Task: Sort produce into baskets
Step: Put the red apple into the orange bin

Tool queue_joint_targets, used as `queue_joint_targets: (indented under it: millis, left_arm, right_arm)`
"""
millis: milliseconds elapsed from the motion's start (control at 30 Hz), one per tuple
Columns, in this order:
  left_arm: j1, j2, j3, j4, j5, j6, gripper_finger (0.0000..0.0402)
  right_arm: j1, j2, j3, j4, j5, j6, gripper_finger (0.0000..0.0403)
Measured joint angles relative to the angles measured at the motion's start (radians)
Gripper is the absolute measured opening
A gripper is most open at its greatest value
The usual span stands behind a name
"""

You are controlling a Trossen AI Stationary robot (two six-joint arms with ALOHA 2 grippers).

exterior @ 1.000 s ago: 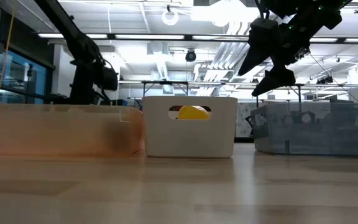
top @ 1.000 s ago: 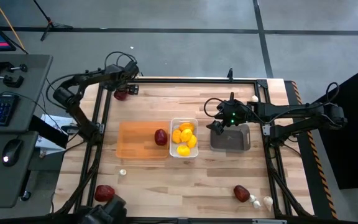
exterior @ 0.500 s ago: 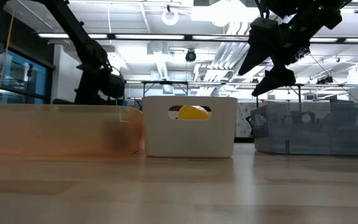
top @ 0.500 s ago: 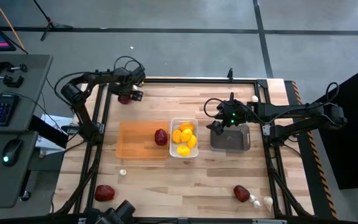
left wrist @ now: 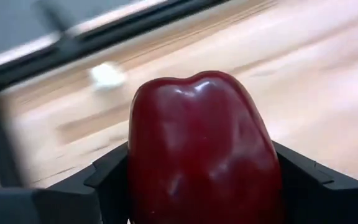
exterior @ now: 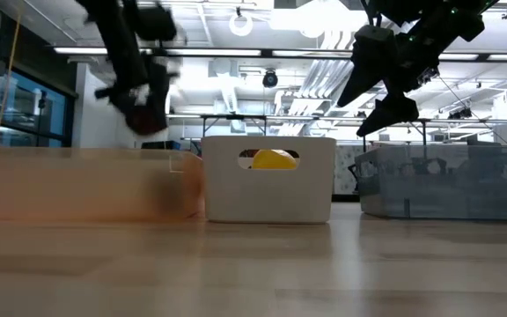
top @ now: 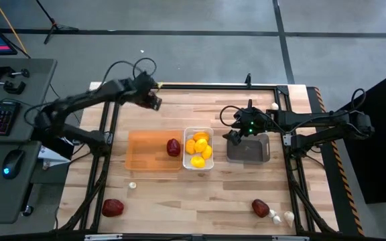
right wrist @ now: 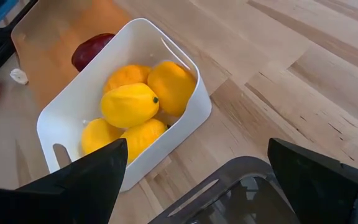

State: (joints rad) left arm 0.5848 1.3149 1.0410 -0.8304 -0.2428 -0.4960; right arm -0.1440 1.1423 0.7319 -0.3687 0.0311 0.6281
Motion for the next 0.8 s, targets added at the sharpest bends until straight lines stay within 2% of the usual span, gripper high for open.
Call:
queue_joint_targets:
  millis: [167, 367, 633, 800]
  left_arm:
    - [-0.288, -0.138, 0.0, -0.012, 0.005, -0.158, 0.0286]
    - [-0.595, -0.162, 0.0, -0.042, -0.029, -0.313, 0.029]
    - [-0.815, -0.161, 0.0, -0.094, -0.047, -0.353, 0.0293]
    - [-0.854, -0.155, -0.082, -0.152, -0.035, -0.496, 0.0293]
  right_arm:
    - [0.0, 0.0, 0.0, 0.0, 0.019, 0.002, 0.0378]
    - [0.0, 0.0, 0.0, 0.0, 0.025, 0.038, 0.0378]
    - [0.0, 0.0, 0.0, 0.0, 0.026, 0.045, 0.0378]
    - [0.0, 0.0, 0.0, 0.0, 0.026, 0.046, 0.0378]
